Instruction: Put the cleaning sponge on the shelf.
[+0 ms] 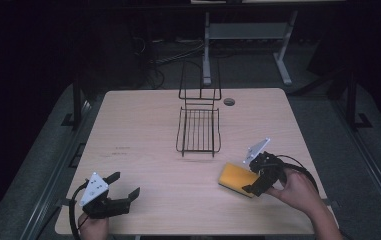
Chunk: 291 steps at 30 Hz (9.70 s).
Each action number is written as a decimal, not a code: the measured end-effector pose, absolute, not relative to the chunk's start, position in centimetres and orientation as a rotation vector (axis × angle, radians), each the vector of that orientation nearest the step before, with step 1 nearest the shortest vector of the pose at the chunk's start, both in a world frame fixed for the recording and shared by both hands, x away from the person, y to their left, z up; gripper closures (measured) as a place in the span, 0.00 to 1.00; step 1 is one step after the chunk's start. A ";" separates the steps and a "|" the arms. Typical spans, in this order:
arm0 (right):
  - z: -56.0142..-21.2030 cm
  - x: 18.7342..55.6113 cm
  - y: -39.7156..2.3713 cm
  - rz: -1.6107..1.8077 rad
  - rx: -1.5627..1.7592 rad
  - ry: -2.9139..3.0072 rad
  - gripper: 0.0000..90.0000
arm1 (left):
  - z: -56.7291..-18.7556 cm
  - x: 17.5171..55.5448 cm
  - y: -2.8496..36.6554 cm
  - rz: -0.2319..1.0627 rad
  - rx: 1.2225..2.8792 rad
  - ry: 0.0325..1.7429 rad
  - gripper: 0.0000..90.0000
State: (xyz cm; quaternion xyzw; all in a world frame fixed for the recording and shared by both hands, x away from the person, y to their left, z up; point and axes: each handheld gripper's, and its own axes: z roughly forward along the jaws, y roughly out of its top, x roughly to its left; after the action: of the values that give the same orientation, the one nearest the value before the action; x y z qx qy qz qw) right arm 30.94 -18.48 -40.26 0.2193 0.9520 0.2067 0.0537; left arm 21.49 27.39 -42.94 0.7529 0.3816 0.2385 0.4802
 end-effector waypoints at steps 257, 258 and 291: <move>-40.5 48.7 -3.1 0.342 0.335 3.087 0.19 | -42.9 22.1 29.0 0.541 1.743 0.954 0.14; -40.5 48.7 -3.1 0.343 0.328 3.083 0.18 | -42.9 22.1 29.0 0.542 1.742 0.956 0.14; -37.6 46.5 -2.7 0.389 0.251 3.022 0.17 | -42.8 22.1 28.5 0.540 1.756 0.941 0.14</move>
State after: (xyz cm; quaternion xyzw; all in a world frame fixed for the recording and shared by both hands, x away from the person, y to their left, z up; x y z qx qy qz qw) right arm 46.46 -2.71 -37.63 0.0821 0.9876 0.1272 0.0423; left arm 22.12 28.47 -42.85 0.7302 0.3914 0.2247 0.5130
